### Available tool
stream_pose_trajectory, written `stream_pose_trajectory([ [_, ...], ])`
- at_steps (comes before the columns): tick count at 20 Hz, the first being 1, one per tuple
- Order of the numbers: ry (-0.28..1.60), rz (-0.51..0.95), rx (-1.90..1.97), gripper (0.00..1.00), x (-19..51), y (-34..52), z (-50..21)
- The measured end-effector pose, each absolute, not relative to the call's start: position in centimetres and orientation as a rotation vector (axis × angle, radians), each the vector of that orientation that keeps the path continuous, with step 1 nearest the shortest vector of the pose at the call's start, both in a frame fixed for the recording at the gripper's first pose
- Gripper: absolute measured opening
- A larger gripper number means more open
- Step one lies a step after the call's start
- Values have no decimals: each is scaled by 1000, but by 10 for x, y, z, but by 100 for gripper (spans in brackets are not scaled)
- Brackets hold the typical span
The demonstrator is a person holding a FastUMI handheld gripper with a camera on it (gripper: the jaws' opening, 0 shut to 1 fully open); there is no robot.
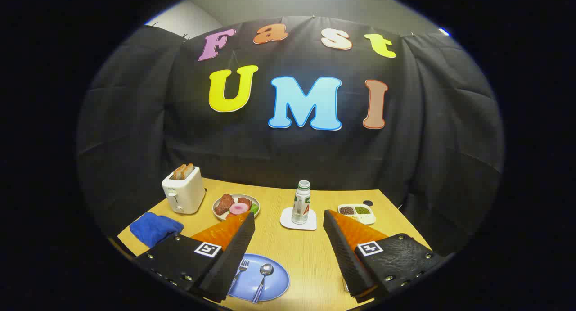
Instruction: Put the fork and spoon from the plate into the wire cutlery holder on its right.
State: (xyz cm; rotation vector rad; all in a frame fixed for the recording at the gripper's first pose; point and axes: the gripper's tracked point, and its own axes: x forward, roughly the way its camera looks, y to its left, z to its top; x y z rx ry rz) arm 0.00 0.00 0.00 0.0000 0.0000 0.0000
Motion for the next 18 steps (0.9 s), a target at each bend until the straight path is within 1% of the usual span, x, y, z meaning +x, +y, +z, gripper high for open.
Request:
stream_pose_trajectory([
  [13, 71, -2, -9, 94, 20, 3, -20],
  [18, 199, 29, -22, 94, 29, 14, -54],
])
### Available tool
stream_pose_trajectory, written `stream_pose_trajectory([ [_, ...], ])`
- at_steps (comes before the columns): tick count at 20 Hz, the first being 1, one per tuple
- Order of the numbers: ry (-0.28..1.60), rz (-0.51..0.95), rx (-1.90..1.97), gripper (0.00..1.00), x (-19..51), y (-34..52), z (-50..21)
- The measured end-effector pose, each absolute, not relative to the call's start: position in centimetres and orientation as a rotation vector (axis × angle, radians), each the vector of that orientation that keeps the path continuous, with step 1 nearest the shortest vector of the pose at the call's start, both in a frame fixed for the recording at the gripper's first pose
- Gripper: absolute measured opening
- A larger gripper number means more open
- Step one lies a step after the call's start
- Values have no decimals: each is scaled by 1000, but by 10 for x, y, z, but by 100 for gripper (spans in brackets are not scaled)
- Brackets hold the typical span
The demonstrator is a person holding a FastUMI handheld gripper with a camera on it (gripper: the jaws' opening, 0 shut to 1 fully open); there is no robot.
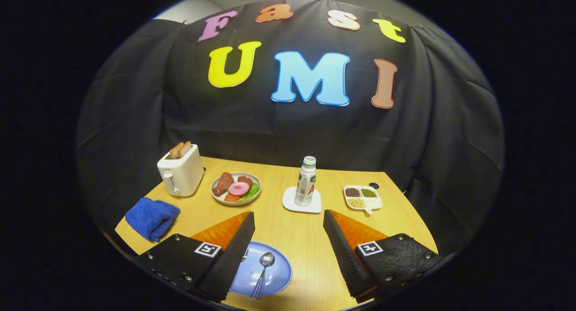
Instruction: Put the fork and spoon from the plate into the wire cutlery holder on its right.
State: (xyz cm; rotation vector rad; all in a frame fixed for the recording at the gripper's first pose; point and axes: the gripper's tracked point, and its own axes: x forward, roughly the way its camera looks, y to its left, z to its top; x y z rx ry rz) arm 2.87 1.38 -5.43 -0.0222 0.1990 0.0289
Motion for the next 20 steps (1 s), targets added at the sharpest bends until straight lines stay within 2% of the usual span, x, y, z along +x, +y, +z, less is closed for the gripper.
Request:
stream_pose_trajectory([
  [11, 442, 102, -78, 94, 31, 41, -127],
  [17, 768, 171, -97, 94, 15, 62, -212],
  [18, 814, 188, -71, 83, 12, 67, -221],
  [20, 866, 193, -26, 77, 11, 70, -231],
])
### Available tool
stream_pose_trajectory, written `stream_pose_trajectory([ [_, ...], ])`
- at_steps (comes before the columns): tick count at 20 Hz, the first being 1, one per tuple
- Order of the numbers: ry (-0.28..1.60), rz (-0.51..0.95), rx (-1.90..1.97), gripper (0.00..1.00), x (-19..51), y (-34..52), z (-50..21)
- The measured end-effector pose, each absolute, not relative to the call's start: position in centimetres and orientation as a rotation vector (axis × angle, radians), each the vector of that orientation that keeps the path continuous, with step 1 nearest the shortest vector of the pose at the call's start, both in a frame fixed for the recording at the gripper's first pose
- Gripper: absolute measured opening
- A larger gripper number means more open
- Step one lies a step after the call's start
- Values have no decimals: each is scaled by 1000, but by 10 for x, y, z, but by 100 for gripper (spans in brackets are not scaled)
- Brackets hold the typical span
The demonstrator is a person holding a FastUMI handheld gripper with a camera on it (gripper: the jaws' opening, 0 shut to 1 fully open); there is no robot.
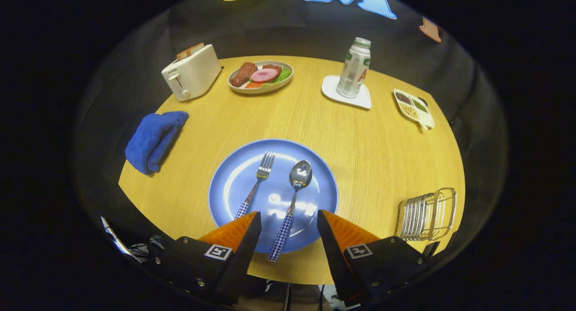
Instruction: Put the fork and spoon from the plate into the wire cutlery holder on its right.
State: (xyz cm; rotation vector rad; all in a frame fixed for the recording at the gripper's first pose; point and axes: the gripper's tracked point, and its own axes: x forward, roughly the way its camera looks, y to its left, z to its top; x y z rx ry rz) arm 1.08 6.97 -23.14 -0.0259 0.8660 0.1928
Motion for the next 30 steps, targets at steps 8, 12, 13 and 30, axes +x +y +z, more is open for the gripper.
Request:
stream_pose_trajectory([
  [8, 985, 192, -56, 64, 9, 74, -260],
  [12, 1099, 178, -35, 37, 6, 74, -281],
  [13, 1113, 176, -16, 37, 7, 75, -282],
  [30, 1312, 401, -201, 2, -28, -18, -184],
])
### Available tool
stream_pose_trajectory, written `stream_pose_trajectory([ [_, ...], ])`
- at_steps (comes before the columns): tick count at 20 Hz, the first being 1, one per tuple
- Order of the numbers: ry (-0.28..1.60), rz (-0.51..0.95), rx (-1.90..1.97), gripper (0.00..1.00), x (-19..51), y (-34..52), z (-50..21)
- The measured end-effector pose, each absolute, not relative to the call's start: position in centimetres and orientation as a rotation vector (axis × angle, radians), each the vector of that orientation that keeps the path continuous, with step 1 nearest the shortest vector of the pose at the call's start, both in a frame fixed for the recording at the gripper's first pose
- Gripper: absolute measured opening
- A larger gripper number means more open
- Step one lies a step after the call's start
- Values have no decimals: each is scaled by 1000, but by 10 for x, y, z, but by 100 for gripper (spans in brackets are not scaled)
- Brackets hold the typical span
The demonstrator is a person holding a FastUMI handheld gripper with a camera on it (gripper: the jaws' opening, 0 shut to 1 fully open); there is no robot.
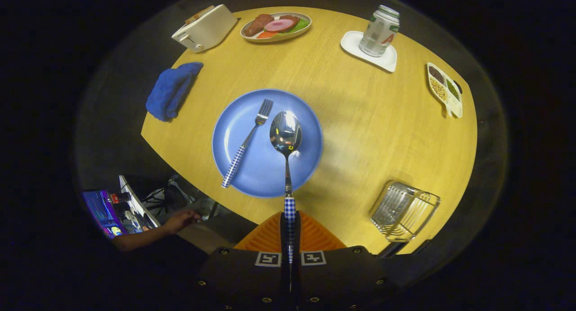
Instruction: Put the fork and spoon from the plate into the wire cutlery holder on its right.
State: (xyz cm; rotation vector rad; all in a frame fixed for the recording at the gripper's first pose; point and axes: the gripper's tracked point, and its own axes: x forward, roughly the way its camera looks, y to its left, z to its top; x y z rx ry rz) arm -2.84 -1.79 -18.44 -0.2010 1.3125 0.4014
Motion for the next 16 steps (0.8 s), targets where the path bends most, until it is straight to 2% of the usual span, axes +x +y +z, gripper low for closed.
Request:
stream_pose_trajectory([
  [9, 1401, 281, -290, 2, -61, -144, -163],
  [16, 1508, 234, -338, 2, -78, -193, -164],
])
